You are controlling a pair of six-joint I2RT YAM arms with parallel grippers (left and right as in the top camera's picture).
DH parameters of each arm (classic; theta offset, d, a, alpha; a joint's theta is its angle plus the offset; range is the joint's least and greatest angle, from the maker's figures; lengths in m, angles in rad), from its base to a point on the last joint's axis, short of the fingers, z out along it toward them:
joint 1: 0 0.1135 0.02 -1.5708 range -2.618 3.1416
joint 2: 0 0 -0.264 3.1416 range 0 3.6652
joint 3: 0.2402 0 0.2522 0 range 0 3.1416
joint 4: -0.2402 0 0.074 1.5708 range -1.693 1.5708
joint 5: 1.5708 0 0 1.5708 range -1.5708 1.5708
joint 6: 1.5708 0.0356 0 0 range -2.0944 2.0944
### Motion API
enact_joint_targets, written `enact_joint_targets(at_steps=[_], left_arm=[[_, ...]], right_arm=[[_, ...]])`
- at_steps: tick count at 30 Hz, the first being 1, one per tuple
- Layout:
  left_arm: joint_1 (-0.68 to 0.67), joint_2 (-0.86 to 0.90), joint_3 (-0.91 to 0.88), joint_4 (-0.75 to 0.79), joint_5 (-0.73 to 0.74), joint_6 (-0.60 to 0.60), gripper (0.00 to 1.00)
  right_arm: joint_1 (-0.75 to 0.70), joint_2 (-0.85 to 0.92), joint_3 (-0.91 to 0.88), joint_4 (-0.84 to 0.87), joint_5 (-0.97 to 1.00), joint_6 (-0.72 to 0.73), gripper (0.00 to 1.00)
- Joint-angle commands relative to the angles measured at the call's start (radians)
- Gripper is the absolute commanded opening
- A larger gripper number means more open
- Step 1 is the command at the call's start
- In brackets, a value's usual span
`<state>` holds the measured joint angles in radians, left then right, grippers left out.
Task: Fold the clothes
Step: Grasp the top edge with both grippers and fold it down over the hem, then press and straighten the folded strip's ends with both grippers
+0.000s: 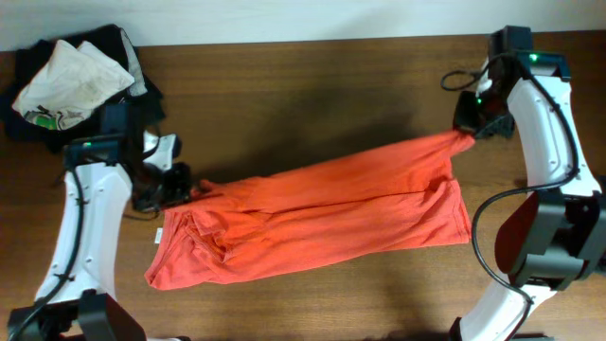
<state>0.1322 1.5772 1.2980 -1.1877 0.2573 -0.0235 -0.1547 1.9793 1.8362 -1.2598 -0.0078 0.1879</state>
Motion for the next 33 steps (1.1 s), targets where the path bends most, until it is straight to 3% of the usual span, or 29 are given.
enact_joint_targets(at_steps=[1,9,15,16,17,18,19,20,22,24,27,29,31,33], left_arm=[[0.047,-0.005,-0.005,-0.076,-0.037,-0.014,0.01],[0.047,-0.005,-0.155,-0.111,-0.097,-0.014,0.01],[0.047,-0.005,-0.275,-0.023,-0.09,-0.034,0.01],[0.047,-0.005,-0.275,-0.02,-0.09,-0.034,0.22],[0.047,-0.005,-0.275,-0.02,-0.09,-0.034,0.22],[0.047,-0.005,-0.275,-0.02,-0.09,-0.034,0.28],[0.047,-0.005,-0.275,-0.02,-0.09,-0.033,0.56],[0.047,-0.005,-0.275,-0.02,-0.09,-0.033,0.56],[0.047,-0.005,-0.275,-0.019,-0.09,-0.033,0.69],[0.047,-0.005,-0.275,0.009,-0.082,-0.034,0.69],[0.047,-0.005,-0.275,0.059,-0.035,-0.032,0.68],[0.047,-0.005,-0.265,0.072,-0.027,-0.032,0.59],[0.047,-0.006,-0.242,0.073,-0.02,-0.032,0.04],[0.044,-0.023,-0.227,0.073,0.036,-0.028,0.01]], right_arm=[[-0.025,-0.037,0.015,-0.085,0.028,0.012,0.04],[-0.08,-0.037,0.014,-0.229,0.144,0.042,0.04],[-0.09,-0.037,0.011,-0.273,0.144,0.064,0.04],[-0.09,-0.037,0.003,-0.277,0.144,0.064,0.19],[-0.09,-0.037,-0.002,-0.281,0.144,0.064,0.24],[-0.09,-0.037,-0.008,-0.281,0.144,0.064,0.37],[-0.09,-0.037,-0.016,-0.281,0.144,0.064,0.65],[-0.09,-0.037,-0.019,-0.281,0.144,0.064,0.82],[-0.09,-0.037,-0.019,-0.277,0.144,0.064,0.84],[-0.09,-0.037,-0.019,-0.262,0.144,0.064,0.99],[-0.09,-0.037,-0.021,-0.242,0.143,0.064,0.99],[-0.088,-0.036,-0.021,-0.24,0.116,0.064,0.99],[-0.088,-0.035,-0.031,-0.232,0.049,0.045,0.99],[-0.086,-0.035,-0.08,-0.216,-0.129,-0.115,1.0]])
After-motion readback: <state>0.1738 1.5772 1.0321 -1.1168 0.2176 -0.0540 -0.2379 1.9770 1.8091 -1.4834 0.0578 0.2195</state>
